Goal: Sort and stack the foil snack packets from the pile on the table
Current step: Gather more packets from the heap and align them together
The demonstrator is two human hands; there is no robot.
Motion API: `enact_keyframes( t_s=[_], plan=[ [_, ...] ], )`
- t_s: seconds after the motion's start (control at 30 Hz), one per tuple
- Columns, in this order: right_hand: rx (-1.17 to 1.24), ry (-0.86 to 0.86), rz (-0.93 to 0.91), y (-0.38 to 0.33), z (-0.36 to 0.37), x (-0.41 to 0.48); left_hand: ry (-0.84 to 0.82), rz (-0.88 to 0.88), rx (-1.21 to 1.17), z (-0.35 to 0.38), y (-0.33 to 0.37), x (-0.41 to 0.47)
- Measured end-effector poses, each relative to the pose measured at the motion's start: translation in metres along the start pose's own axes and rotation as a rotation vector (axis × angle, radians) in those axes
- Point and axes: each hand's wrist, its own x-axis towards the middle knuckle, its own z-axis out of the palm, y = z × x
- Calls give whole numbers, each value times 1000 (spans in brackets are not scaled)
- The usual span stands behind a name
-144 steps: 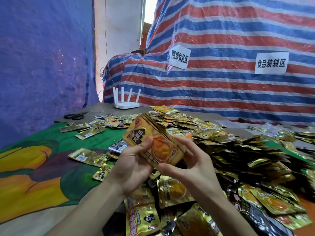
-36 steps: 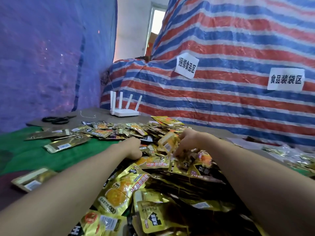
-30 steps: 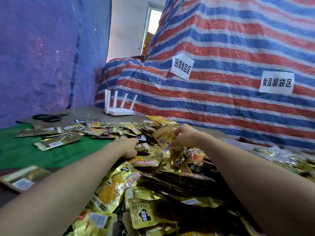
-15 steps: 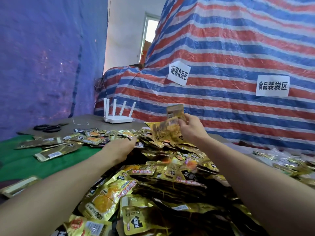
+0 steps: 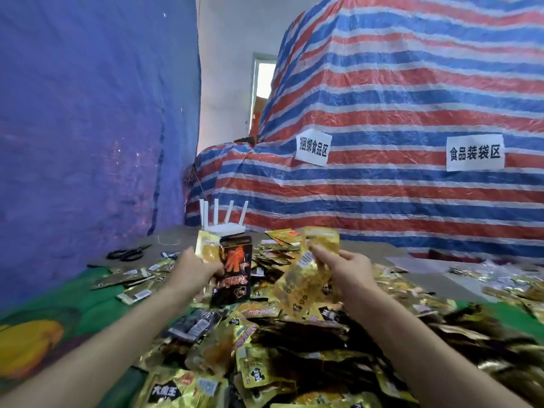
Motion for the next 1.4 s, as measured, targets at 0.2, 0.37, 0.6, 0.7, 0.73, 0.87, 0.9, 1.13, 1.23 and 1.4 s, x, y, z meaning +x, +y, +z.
enact_keyframes(
  t_s=[0.2,0.37,0.6,0.7,0.73,0.87,0.9,1.13,1.23,1.4],
  plan=[
    [-39,68,-176,4,0,-63,-16,-85,-208,1,15,-96],
    [-153,128,-218,31,4,-100,-40,-82,-166,7,19,-141],
    [-75,197,-173,42,31,-123,83,54,113,26,14,-158],
    [-2,92,-182,46,37,-133,59,57,154,32,10,-163],
    [21,55,-179,50,38,-136,58,56,149,32,8,-164],
    [49,-99,-149,61,40,-146,-3,117,72,33,5,-169],
    [40,-115,-148,62,39,-147,-18,118,55,33,4,-171],
    [136,-95,-206,59,21,-140,79,113,-156,25,4,-162],
    [217,-135,-189,56,14,-140,137,70,-248,23,4,-156],
    [323,-278,-196,49,17,-145,59,-46,-347,23,2,-150]
  ],
)
